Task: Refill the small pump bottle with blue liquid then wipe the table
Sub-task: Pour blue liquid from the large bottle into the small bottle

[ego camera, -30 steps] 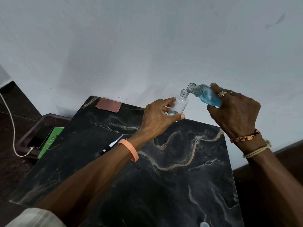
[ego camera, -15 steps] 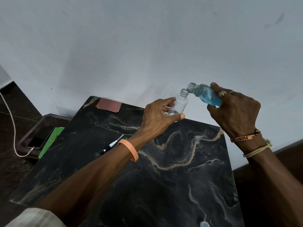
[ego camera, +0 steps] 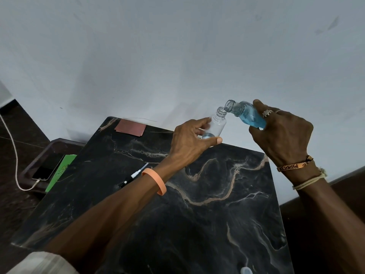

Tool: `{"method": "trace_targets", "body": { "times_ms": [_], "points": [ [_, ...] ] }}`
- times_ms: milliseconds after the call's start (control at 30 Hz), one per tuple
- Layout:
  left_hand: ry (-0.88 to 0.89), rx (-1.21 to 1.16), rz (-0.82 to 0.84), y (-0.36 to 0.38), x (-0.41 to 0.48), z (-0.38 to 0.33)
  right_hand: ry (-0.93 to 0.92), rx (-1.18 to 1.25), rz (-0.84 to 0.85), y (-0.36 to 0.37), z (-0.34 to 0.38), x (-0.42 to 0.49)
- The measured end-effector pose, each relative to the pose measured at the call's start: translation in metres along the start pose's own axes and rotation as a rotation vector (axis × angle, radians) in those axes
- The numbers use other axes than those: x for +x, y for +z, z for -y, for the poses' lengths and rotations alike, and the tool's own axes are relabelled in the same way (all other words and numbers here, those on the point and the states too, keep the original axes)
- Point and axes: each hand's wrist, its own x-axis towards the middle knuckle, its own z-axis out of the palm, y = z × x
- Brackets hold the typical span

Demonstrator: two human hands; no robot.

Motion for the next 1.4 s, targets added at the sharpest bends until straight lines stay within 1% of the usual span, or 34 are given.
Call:
{"method": "trace_targets", "body": {
  "times_ms": [1400],
  "points": [
    [-0.022, -0.012, 0.013, -0.0065, -0.0079, -0.0016, -0.017, -0.014, 0.003, -0.0063, 0.006, -0.0008]
  ]
}}
